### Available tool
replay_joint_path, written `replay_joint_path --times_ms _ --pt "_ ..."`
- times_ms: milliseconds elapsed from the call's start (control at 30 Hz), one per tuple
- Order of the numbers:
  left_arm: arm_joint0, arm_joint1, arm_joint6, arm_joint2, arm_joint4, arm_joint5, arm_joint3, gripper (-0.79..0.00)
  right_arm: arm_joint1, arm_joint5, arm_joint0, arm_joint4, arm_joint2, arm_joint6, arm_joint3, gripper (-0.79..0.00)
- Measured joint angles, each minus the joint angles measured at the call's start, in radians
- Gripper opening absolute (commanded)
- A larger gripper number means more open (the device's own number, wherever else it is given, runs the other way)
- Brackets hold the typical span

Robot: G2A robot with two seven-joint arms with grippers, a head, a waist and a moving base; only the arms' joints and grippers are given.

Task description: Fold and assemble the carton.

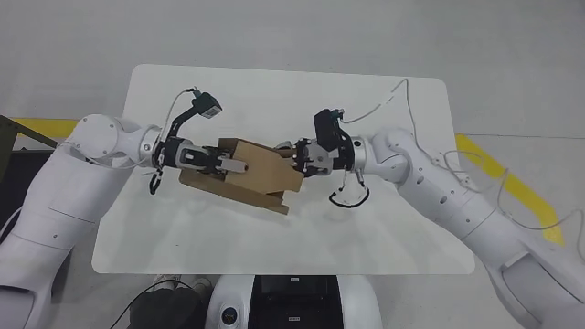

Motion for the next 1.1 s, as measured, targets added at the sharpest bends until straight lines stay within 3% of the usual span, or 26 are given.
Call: replay_joint_path --times_ms 133,300,333,367,400,800,1100 --pt "-0.002 -0.001 -0.001 0.004 0.002 0.001 0.001 -0.779 0.004 0.0 0.0 -0.008 -0.003 -0.018 -0.011 -0.785" --pt "-0.004 -0.002 -0.002 0.008 -0.007 0.002 0.003 -0.785 0.009 0.0 0.003 -0.027 -0.005 -0.034 -0.019 -0.76" --pt "-0.006 -0.003 -0.005 0.009 -0.014 0.005 0.003 -0.785 0.01 0.0 0.003 -0.032 -0.006 -0.038 -0.021 -0.459" --pt "-0.006 -0.003 -0.006 0.008 -0.019 0.006 0.002 -0.785 0.011 0.0 0.004 -0.035 -0.006 -0.04 -0.022 -0.086" --pt "-0.007 -0.004 -0.008 0.008 -0.026 0.008 0.001 -0.785 0.012 0.0 0.004 -0.037 -0.006 -0.042 -0.022 0.0" --pt "0.018 -0.007 0.018 -0.053 -0.087 -0.018 0.031 -0.785 0.025 0.0 -0.016 -0.011 0.052 -0.065 0.006 0.0" --pt "0.031 -0.015 0.017 -0.112 -0.153 -0.017 0.091 -0.785 0.045 0.0 -0.076 0.183 0.114 0.031 0.044 0.0"
